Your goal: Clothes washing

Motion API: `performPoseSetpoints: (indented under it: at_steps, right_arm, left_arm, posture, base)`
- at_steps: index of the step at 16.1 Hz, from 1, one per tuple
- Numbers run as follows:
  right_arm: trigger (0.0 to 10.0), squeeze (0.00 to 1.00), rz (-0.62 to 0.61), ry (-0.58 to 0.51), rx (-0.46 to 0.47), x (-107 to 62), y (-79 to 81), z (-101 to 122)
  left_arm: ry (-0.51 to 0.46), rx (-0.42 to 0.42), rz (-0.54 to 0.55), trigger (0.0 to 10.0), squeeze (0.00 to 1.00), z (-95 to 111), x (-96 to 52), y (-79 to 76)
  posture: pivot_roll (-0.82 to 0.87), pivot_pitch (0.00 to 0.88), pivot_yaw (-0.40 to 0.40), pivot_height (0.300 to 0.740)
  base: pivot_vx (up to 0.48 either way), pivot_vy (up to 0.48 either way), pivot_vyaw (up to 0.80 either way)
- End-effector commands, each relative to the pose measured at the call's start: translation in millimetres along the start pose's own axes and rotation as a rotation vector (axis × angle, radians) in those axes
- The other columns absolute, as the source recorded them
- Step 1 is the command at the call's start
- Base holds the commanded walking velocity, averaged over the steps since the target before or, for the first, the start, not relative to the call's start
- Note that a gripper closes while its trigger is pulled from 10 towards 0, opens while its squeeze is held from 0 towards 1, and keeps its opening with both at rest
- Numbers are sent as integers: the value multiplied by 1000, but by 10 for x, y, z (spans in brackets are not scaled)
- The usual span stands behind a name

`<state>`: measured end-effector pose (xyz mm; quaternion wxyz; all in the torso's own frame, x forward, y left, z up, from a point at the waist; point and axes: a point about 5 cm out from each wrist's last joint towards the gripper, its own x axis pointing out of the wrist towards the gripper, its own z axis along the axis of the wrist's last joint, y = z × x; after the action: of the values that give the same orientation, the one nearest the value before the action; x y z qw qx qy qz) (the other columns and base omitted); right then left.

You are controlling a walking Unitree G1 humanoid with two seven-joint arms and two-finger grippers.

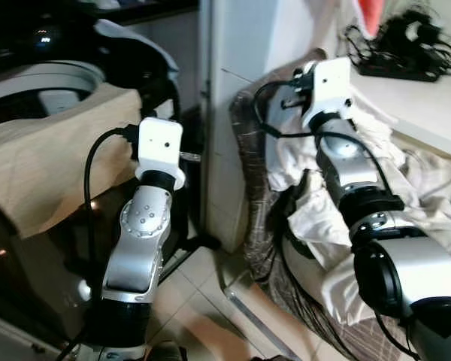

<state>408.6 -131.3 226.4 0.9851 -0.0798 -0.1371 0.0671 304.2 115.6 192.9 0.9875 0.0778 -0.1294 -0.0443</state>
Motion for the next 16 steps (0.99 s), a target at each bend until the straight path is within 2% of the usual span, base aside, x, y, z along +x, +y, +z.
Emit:
performPoseSetpoints:
  at_steps: [1,2,4,6,7,9,11,13,15,16]
  right_arm:
    - [0,20,-2,-164,-26,131,-80,435]
    - [0,20,-4,-174,-27,142,-93,470]
    - [0,27,-22,-145,27,171,-153,475]
    - [0,71,-36,-72,105,162,-168,345]
    - [0,71,-36,-64,111,160,-165,327]
    - [0,157,-3,-57,84,165,-73,311]
    - [0,176,24,-59,71,191,-4,347]
    - [0,173,30,-54,80,199,4,353]
    - [0,165,41,-38,94,198,24,327]
    - [0,161,45,-32,93,194,38,311]
  left_arm:
    - [-14,27,4,10000,0,25,21,-52]
    - [-15,39,7,10000,0,23,24,-57]
    - [-6,72,8,10000,0,5,37,-98]
    - [-18,82,-7,10000,0,2,17,-97]
    - [-24,76,-9,10000,0,4,8,-93]
    - [-23,93,17,10000,0,-6,-1,-65]
    - [-47,92,49,10000,0,25,-9,-47]
    - [-43,88,67,10000,0,26,-11,-41]
    - [-15,62,84,10000,0,-15,-12,-22]
    - [-33,62,83,10000,0,5,-19,-19]
  posture:
    - [96,0,-58,740]
    - [96,0,-58,740]
    - [97,0,-59,740]
    - [116,0,-61,740]
    - [116,0,-61,740]
    - [123,0,-59,740]
    - [134,0,-67,740]
    - [134,0,-67,740]
    - [146,0,-82,740]
    - [149,0,-85,740]
  base:
    - [0,0,425]
    - [0,0,425]
    - [0,0,409]
    - [0,0,0]
    - [0,0,0]
    - [0,-480,0]
    - [0,-480,0]
    - [0,-480,0]
    - [0,0,0]
    - [0,0,0]
